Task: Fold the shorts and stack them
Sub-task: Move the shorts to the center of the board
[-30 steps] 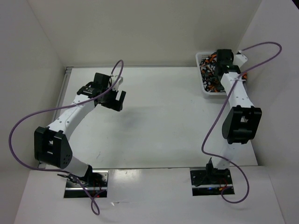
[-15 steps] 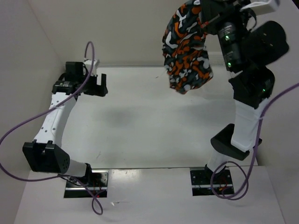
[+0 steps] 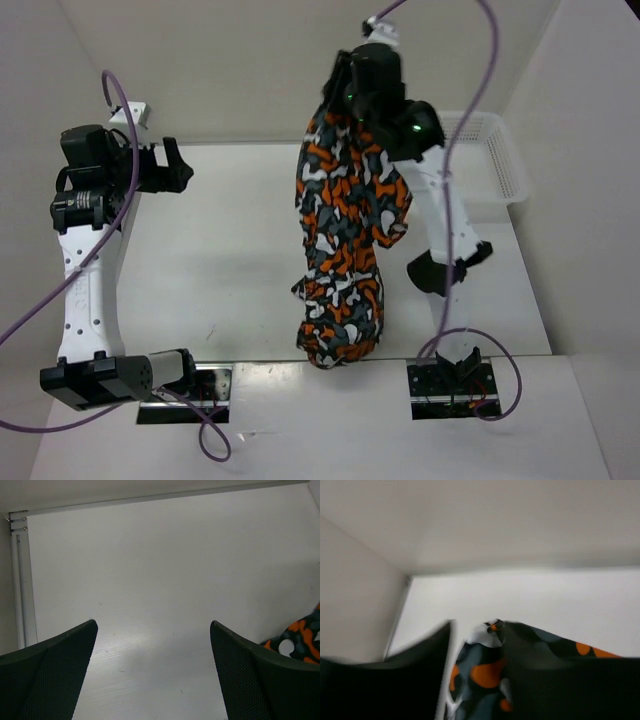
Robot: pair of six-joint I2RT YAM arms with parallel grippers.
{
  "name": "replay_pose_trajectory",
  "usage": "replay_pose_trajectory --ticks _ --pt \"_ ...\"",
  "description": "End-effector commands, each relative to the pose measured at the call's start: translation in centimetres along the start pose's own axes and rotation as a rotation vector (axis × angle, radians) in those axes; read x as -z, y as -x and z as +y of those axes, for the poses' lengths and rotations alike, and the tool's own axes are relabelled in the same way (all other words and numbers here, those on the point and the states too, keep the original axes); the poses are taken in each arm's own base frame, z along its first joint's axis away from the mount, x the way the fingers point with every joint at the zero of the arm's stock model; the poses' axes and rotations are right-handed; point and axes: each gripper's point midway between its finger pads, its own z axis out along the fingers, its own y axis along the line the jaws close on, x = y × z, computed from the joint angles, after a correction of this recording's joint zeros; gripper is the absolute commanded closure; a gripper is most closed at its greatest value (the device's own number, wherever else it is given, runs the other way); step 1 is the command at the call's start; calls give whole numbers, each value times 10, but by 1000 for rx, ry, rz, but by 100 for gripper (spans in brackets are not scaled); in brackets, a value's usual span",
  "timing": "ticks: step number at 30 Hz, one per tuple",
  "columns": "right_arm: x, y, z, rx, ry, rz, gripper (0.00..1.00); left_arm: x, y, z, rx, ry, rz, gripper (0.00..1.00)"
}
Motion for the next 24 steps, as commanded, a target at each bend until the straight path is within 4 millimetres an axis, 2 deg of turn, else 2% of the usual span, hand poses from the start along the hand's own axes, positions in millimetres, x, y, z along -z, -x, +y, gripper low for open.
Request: replay_pose_trajectory --ticks 1,2,3,5,7,8,9,10,13,15,16,19,20,24 --pt "-38 -68 -42 39 -91 218 29 -3 -4 -12 1 -74 5 0" --pt "-38 -71 -42 16 -98 226 19 -2 -7 -12 8 -75 19 0" --pt "-37 -64 -44 15 -113 203 12 1 -5 -11 3 -61 11 0" --pt "-23 -41 -46 4 -128 139 6 -2 -10 -15 0 -69 23 0" --pt "-10 -24 -52 -14 -166 96 6 -4 -14 -19 0 -79 36 0" --pt "-3 -11 -65 -24 -222 52 6 -4 -14 -19 0 -79 36 0" --pt "10 2 -69 -47 -247 19 6 -6 -19 -22 0 -91 47 0" --pt "20 7 -82 -46 -313 -2 6 -6 -19 -22 0 -91 47 0" --pt "52 32 -94 -87 -365 -71 6 -7 -19 -29 -9 -109 49 0" --pt "64 39 -104 -91 -415 -93 6 -11 -21 -32 -10 -119 59 0" --pt "79 49 -105 -102 -413 -116 6 -11 -21 -32 -10 -119 59 0" --pt "88 54 -115 -93 -460 -137 6 -12 -25 -37 -10 -140 67 0" --pt "90 53 -118 -85 -479 -133 6 -10 -20 -43 -21 -158 48 0" --pt "84 38 -124 -76 -513 -95 6 -11 -25 -50 -30 -171 54 0"
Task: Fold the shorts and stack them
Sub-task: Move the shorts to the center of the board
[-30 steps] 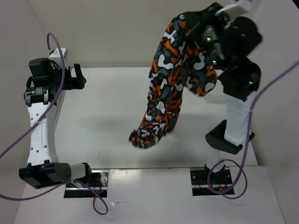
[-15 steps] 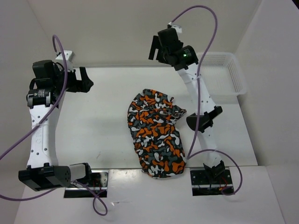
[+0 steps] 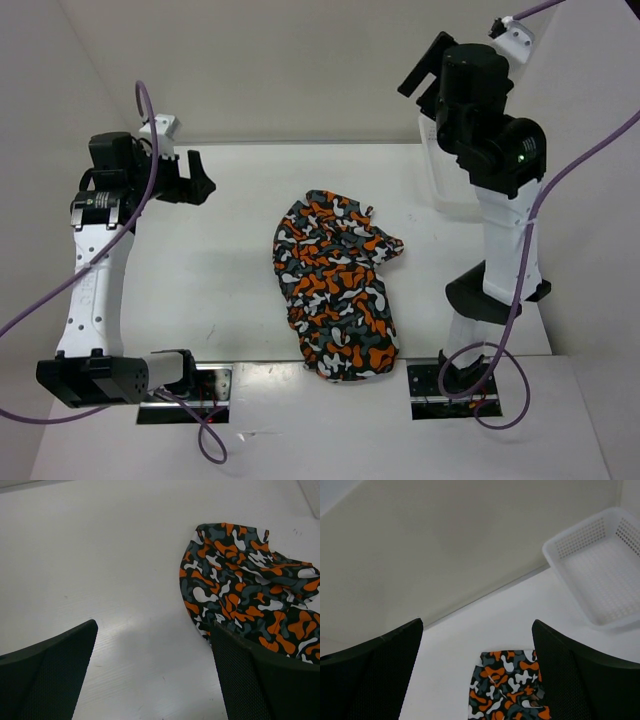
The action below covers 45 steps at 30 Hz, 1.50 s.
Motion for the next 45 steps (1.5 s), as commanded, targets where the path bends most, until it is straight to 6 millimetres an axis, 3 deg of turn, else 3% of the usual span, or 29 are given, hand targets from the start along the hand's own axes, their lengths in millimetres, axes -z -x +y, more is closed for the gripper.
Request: replay_pose_trajectory --ticks 1,4,7,8,9,10,11,12,13,14,15,16,18,19,20,21,24,25,26,30,31,33,36,37,38,39,42,44,45 --pt "-24 -44 -15 78 -124 79 6 3 6 -16 -30 -49 -28 0" --pt "-27 -57 -19 105 -149 102 6 0 4 -15 -26 -50 -19 0" --pt "-24 -55 -24 109 -159 96 6 0 4 -16 -26 -59 -20 0" --pt "-28 -67 -27 135 -176 118 7 0 4 -16 -26 -59 -20 0" --pt "-17 -58 -31 115 -144 98 7 0 4 -16 -26 -59 -20 0" --pt "-32 -79 -27 130 -145 118 7 0 4 -16 -26 -59 -20 0" --pt "-31 -82 -26 130 -112 112 7 0 4 -16 -26 -59 -20 0" --pt "-11 -59 -32 87 -50 71 7 -1 1 -16 -23 -60 -12 0" --pt "-23 -82 -37 74 -24 90 7 -1 1 -16 -23 -60 -12 0" --pt "-20 -91 -34 49 64 143 8 -1 1 -16 -23 -60 -12 0" --pt "-13 -78 -50 15 72 116 8 -3 -2 -15 -19 -60 -3 0" --pt "-17 -106 -60 45 62 171 8 -6 -4 -14 -15 -61 5 0" --pt "-14 -121 -75 61 45 199 11 -8 -6 -16 -11 -75 12 0" --pt "-15 -148 -86 91 33 260 13 -16 -12 -18 -9 -93 26 0" --pt "-14 -157 -86 87 57 276 13 -19 -15 -22 -12 -112 29 0" --pt "-6 -183 -93 85 86 343 17 -26 -19 -19 -11 -112 32 0" --pt "13 -222 -85 39 210 461 20 -42 -51 -33 -9 -159 96 0" --pt "25 -248 -89 34 234 525 20 -47 -58 -36 -11 -170 107 0" --pt "33 -270 -99 51 223 579 14 -53 -82 -45 -5 -198 163 0" --pt "63 -312 -119 93 194 681 9 -67 -130 -69 -29 -248 259 0" --pt "70 -320 -118 72 207 715 7 -75 -155 -72 -27 -264 302 0" --pt "84 -333 -112 75 254 760 7 -90 -186 -81 -44 -278 376 0" --pt "103 -357 -93 106 294 828 7 -115 -213 -91 -75 -289 443 0" --pt "103 -360 -89 131 282 810 7 -124 -212 -94 -88 -299 426 0" --pt "105 -378 -84 173 263 832 7 -130 -215 -93 -87 -299 429 0" --pt "129 -386 -61 225 330 849 7 -141 -219 -95 -97 -298 432 0" --pt "165 -428 -32 410 338 857 3 -162 -219 -98 -94 -329 415 4" --pt "173 -447 -33 524 298 839 2 -172 -214 -105 -87 -370 409 15" --pt "187 -466 -26 581 308 845 2 -179 -223 -108 -82 -385 439 20"
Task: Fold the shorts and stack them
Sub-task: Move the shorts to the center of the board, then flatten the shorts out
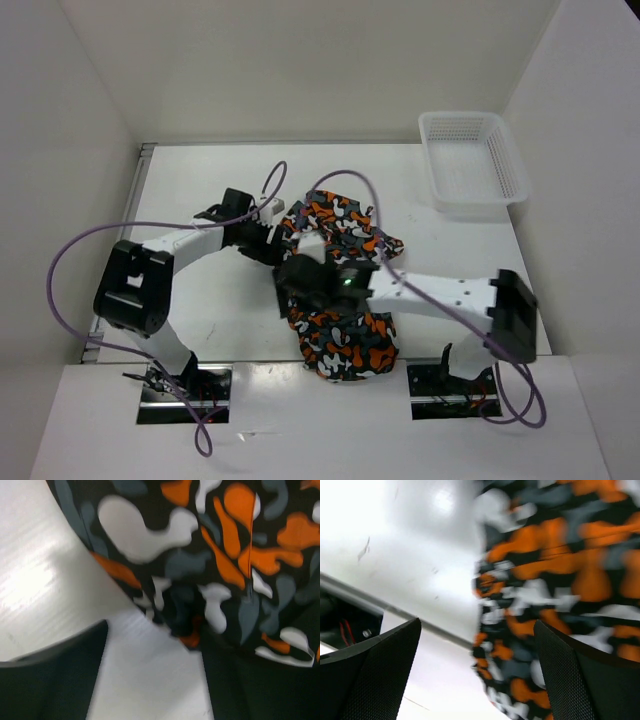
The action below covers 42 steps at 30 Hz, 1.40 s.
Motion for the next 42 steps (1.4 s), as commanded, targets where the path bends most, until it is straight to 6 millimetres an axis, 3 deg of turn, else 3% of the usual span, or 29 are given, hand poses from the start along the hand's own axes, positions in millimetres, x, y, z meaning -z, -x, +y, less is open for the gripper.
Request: replay_pose_trajectory --ticks 1,4,6,7,10,12,19,22,25,28,31,32,38,41,42 --pt "-10 -17 15 98 -134 -39 2 -15 45 -9 -67 -84 -111 34" --pt "-20 -43 33 163 -116 -11 2 -21 52 -12 -71 -121 -117 62" --pt "-26 -52 39 173 -106 8 2 -17 62 -13 -78 -120 -131 91" --pt "-33 -61 40 191 -114 20 2 -16 66 -14 -82 -119 -139 97" --pt "-52 -78 26 191 -180 46 4 -1 77 -6 -65 -121 -171 100" --pt "-59 -85 15 198 -229 50 13 5 81 -4 -62 -115 -181 100" --pt "-97 -111 -9 230 -358 68 57 21 92 -12 -84 -123 -220 100" --pt "-94 -109 -13 213 -372 50 82 31 98 -10 -85 -106 -239 100" --pt "-74 -86 -8 148 -335 -3 100 44 106 -1 -71 -78 -260 100" --pt "-37 -45 19 107 -191 -94 100 68 118 13 -49 -43 -297 100" --pt "6 -2 44 144 -49 -189 100 112 147 25 -53 4 -394 100" --pt "26 16 54 195 5 -225 100 136 165 25 -74 25 -452 100" --pt "90 75 85 309 157 -366 100 228 199 35 -102 113 -626 100" --pt "125 99 95 318 225 -427 100 289 216 28 -150 182 -742 100" --pt "141 109 95 298 256 -464 100 300 220 26 -159 194 -761 100"
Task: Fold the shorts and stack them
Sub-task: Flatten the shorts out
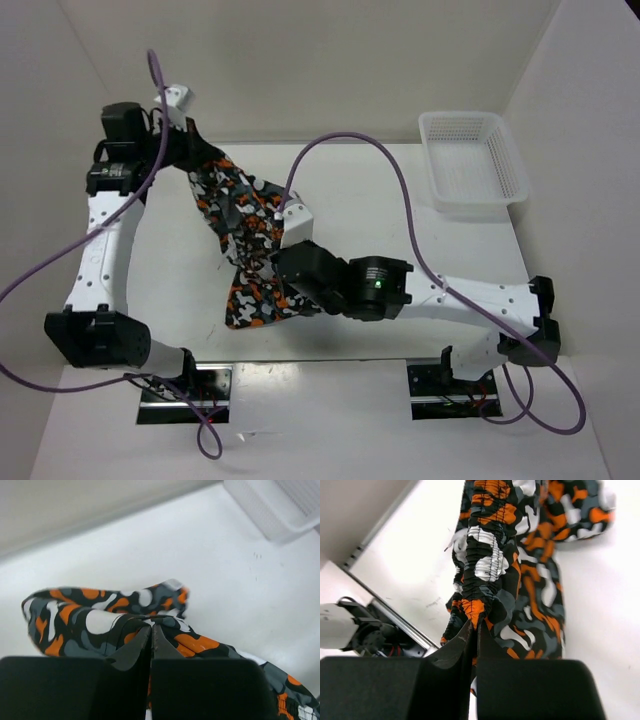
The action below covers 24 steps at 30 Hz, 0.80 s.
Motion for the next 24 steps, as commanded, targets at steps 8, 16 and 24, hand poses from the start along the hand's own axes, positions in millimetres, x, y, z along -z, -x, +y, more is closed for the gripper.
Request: replay_pose_trajectory --ticks 8,16,24 --pt "74 92 -25 -179 149 -245 100 53 148 -34 -265 -43 -349 100" --pt "18 58 -206 -704 -89 -237 100 -96 90 -46 -115 -199 -42 20" --pt "-8 -44 -292 -835 -358 -14 24 -80 90 -71 -125 -75 22 1"
